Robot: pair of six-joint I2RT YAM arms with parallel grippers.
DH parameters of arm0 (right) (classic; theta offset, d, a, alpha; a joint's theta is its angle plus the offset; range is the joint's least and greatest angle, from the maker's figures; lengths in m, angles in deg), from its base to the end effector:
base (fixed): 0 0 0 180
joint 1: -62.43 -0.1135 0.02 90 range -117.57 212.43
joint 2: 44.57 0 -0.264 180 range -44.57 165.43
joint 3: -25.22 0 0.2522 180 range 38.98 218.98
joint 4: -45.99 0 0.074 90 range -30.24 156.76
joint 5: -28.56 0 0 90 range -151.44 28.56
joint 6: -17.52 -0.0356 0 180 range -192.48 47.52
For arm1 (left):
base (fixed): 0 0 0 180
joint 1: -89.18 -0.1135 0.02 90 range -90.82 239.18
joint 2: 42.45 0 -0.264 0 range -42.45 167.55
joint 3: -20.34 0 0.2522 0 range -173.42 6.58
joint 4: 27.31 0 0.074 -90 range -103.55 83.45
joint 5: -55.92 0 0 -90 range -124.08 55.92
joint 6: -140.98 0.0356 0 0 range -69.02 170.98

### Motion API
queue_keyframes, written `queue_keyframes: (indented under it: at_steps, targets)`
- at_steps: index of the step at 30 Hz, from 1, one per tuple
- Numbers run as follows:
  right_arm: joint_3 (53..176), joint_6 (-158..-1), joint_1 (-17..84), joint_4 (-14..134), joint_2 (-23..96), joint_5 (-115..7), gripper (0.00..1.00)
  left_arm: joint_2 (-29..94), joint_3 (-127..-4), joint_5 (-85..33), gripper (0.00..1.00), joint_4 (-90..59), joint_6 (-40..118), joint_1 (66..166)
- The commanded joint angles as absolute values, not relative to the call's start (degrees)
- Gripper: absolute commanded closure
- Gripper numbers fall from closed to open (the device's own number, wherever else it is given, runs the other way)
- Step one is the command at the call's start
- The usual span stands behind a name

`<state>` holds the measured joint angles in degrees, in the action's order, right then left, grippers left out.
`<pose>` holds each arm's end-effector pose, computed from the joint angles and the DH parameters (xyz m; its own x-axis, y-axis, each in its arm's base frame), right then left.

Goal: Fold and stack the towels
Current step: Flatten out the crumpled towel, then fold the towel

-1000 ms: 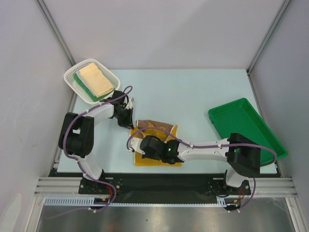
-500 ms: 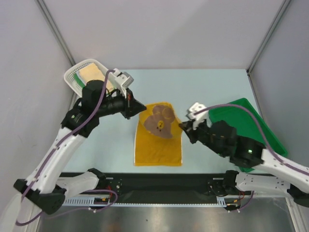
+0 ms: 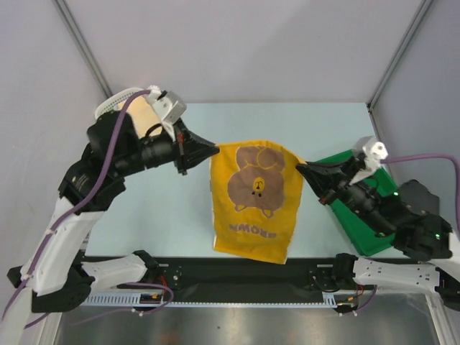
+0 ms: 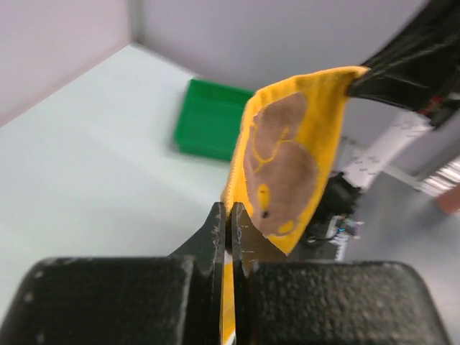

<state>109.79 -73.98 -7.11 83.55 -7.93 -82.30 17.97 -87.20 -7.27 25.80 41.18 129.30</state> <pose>0.0408 0.0730 0.4776 0.0432 0.1857 -0.9817 -0.7545 0.6502 0.0898 0.1170 -0.1196 0.5169 -0.2349 -0.0007 -0.9720 0.8912 0.3991 -0.2157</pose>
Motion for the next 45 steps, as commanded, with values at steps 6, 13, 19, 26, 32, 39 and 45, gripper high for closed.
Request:
queue_keyframes:
  at_steps: [6, 13, 19, 26, 32, 39, 45]
  targets:
    - [108.6, -64.65, 14.74, 73.83, 7.8, -78.1, 1.0, 35.41, -92.65, -21.78, 1.0, 31.46, 48.26, 121.01]
    - [109.63, -67.83, 41.93, 60.37, 32.8, -45.81, 1.0, 54.12, -95.45, -20.64, 1.0, 15.23, 56.34, 112.31]
    - [120.08, -64.75, 48.89, 51.67, 50.33, -34.83, 1.0, 75.03, -115.09, -15.01, 1.0, 14.56, 58.09, 107.38]
    - [126.0, -63.96, 51.53, 52.64, 63.53, -29.27, 1.0, 84.99, -123.85, -14.31, 1.0, 17.65, 64.52, 107.03]
    - [118.91, -65.01, 51.44, 51.85, 62.14, -26.55, 1.0, 78.23, -110.07, -10.97, 1.0, 15.19, 66.19, 107.11]
    - [106.6, -65.45, 51.27, 51.67, 53.0, -27.25, 1.0, 67.34, -90.31, -9.38, 1.0, 13.35, 66.72, 107.29]
    - [97.62, -68.7, 51.0, 54.74, 43.95, -29.53, 1.0, 61.27, -82.3, -10.08, 1.0, 15.62, 66.37, 109.65]
